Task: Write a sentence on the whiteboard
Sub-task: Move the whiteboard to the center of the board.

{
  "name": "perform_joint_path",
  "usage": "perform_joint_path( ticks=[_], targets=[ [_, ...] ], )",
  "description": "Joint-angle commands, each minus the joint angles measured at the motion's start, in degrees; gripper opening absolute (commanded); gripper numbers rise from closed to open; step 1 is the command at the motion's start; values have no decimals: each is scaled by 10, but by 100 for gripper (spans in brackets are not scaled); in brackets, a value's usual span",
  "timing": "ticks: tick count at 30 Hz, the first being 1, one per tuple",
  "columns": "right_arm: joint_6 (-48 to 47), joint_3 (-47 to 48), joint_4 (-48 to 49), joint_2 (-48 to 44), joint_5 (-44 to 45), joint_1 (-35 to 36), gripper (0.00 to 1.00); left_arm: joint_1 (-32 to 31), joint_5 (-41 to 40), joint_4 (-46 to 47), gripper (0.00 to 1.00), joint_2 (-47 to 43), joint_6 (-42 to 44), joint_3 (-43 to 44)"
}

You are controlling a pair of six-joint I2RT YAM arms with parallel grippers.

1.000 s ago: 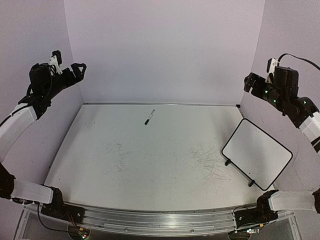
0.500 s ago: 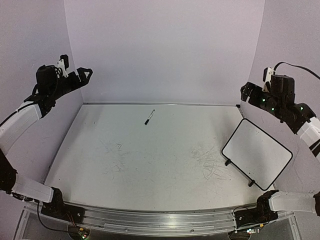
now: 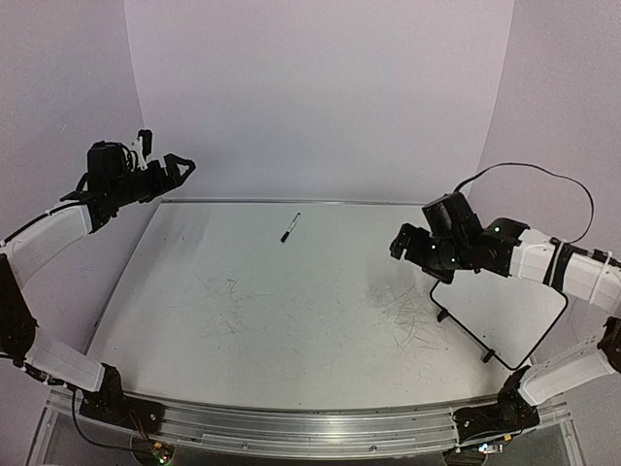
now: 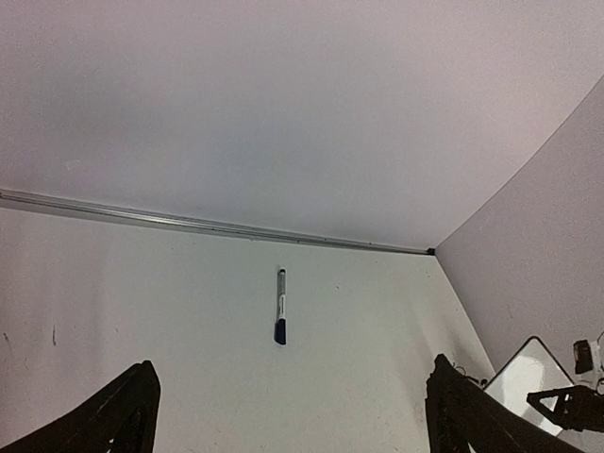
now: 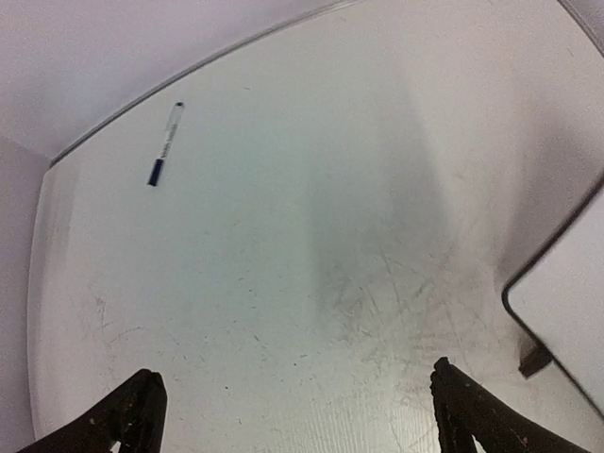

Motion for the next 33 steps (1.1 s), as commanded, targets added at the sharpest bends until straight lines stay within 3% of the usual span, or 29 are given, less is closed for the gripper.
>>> perform_joint_path(
  ticks=[1, 6, 14, 16, 20, 27, 30, 33],
  targets=[
    [266, -33, -109, 1, 87, -2, 98, -1, 18, -20, 99, -35, 29, -12],
    [376, -53, -215, 29, 138, -2, 98, -21, -14, -48, 99, -42, 59, -10],
    [359, -86, -144, 65, 174, -56, 97, -24, -14, -49, 99, -36, 51, -4],
    [344, -86, -119, 81, 183, -68, 93, -24, -12, -49, 99, -35, 49, -1],
    [329, -85, -97, 124, 182, -84, 70, -24, -7, -49, 99, -35, 48, 3],
    [279, -84, -41, 182, 151, -85, 67, -24, -4, -50, 99, -24, 44, 11],
    [287, -91, -35, 191, 147, -85, 52, -25, 1, -50, 99, -17, 40, 17],
    [298, -98, -23, 204, 123, -85, 50, -26, 3, -50, 99, -11, 40, 21]
  ],
)
